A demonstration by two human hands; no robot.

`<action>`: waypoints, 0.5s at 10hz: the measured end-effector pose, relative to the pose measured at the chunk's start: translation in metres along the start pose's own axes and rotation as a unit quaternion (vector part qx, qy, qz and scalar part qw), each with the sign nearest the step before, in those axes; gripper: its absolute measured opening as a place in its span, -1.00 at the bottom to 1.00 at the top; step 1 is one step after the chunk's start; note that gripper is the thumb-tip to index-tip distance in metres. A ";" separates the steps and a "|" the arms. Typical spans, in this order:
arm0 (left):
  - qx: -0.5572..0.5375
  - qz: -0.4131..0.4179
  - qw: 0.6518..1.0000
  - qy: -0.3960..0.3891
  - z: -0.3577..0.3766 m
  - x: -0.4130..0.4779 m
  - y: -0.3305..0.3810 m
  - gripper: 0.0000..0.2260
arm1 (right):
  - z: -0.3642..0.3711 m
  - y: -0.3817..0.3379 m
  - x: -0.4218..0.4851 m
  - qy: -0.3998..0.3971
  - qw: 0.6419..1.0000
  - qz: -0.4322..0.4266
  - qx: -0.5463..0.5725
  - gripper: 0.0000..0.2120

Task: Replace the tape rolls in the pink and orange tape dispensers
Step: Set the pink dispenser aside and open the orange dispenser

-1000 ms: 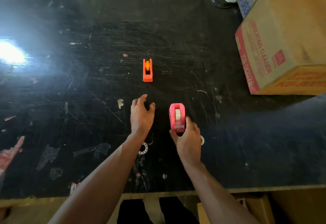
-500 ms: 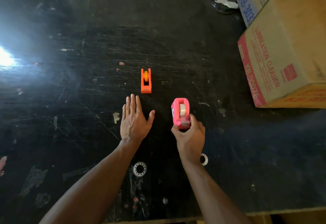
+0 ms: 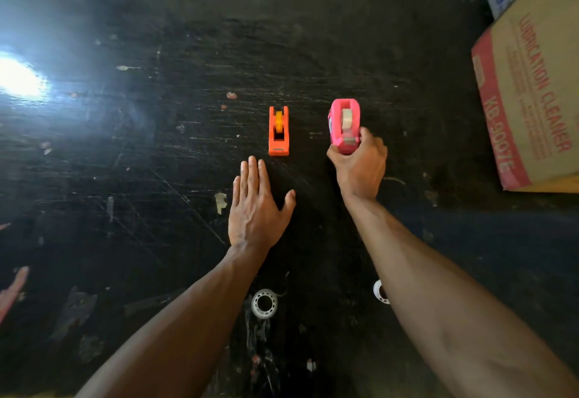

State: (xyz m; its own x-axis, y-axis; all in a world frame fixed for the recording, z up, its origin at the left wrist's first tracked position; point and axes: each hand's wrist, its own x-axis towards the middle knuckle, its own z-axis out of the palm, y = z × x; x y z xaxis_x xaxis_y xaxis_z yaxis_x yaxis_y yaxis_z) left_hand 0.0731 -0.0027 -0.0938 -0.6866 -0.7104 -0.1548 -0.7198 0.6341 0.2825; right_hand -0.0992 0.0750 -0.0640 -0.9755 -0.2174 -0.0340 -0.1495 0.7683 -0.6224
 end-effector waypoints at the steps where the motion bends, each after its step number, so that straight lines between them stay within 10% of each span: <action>1: 0.000 -0.001 1.000 0.002 0.000 0.000 0.000 -0.20 | 0.003 0.003 0.003 0.004 1.000 -0.006 -0.001 -0.37; 3: -0.015 0.002 1.000 0.004 -0.001 0.000 -0.001 -0.20 | -0.009 0.001 -0.010 -0.030 0.998 0.041 0.036 -0.12; 5: -0.202 -0.068 0.976 0.049 -0.021 0.007 0.005 -0.40 | -0.022 0.003 -0.061 -0.025 0.990 0.057 0.124 -0.51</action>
State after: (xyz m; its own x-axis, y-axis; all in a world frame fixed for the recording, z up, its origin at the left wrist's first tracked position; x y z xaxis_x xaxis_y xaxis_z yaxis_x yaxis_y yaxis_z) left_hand 0.0669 -0.0111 -0.0737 -0.5599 -0.8182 -0.1307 -0.6907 0.3737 0.6191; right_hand -0.0440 0.1041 -0.0465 -0.9737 -0.1712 -0.1503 0.0121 0.6198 -0.7847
